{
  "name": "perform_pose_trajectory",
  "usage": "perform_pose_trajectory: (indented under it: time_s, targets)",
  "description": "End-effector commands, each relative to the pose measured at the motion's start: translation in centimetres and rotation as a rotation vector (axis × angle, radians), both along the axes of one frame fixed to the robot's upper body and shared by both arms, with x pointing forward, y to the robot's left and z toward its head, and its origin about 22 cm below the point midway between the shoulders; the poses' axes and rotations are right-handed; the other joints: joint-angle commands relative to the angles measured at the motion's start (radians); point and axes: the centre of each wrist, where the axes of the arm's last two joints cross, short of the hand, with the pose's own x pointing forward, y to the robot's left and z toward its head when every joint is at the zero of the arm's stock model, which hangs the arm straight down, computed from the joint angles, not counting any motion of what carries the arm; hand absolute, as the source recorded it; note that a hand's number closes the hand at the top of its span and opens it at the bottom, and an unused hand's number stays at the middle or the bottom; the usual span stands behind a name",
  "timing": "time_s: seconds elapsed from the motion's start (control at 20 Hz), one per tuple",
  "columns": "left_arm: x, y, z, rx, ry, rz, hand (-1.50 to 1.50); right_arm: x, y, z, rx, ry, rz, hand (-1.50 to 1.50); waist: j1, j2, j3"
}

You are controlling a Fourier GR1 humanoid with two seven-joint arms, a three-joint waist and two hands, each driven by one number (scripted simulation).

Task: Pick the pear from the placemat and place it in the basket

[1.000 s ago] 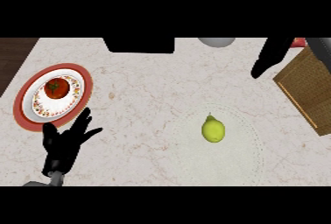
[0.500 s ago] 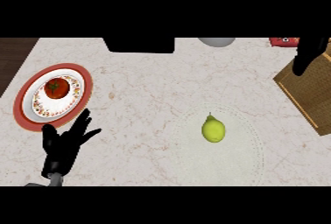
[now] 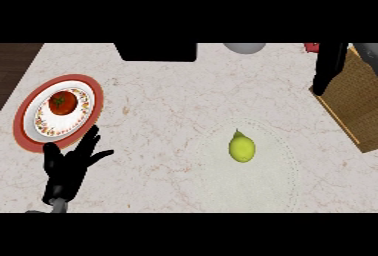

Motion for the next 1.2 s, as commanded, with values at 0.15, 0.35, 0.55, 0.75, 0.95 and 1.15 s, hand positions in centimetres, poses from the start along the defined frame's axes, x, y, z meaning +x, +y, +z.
perform_pose_trajectory:
  time_s: [0.15, 0.35, 0.55, 0.75, 0.95, 1.15]
  targets:
    - [-3.0, 1.1, -3.1, 0.029, 0.166, 0.036, 0.00, -0.5, 0.6, -4.4, 0.052, 0.006, 0.006, -1.50, -0.015, 0.002, -0.008]
    - [-1.8, 0.9, -1.4, 0.049, 0.159, 0.045, 0.00, -0.8, 2.4, -7.3, 0.039, 0.009, 0.011, -1.50, -0.014, 0.002, -0.008]
    - [-2.7, 0.0, -1.9, 0.037, 0.155, 0.051, 0.00, -1.4, 3.0, -8.3, -0.041, 0.022, 0.046, -1.50, -0.021, -0.002, -0.008]
    - [-3.4, 1.4, -2.1, 0.039, 0.153, 0.038, 0.00, -1.9, 3.5, -11.3, -0.043, 0.044, 0.043, -1.50, -0.014, 0.001, -0.008]
    - [-2.0, 1.7, -2.3, 0.029, 0.149, 0.055, 0.00, -2.9, 3.9, -13.2, -0.030, 0.041, 0.048, -1.50, -0.023, 0.000, -0.009]
    - [-3.1, 0.8, -3.0, 0.037, 0.170, 0.050, 0.00, -3.3, 3.9, -14.3, -0.012, 0.042, 0.040, -1.50, -0.023, -0.002, -0.009]
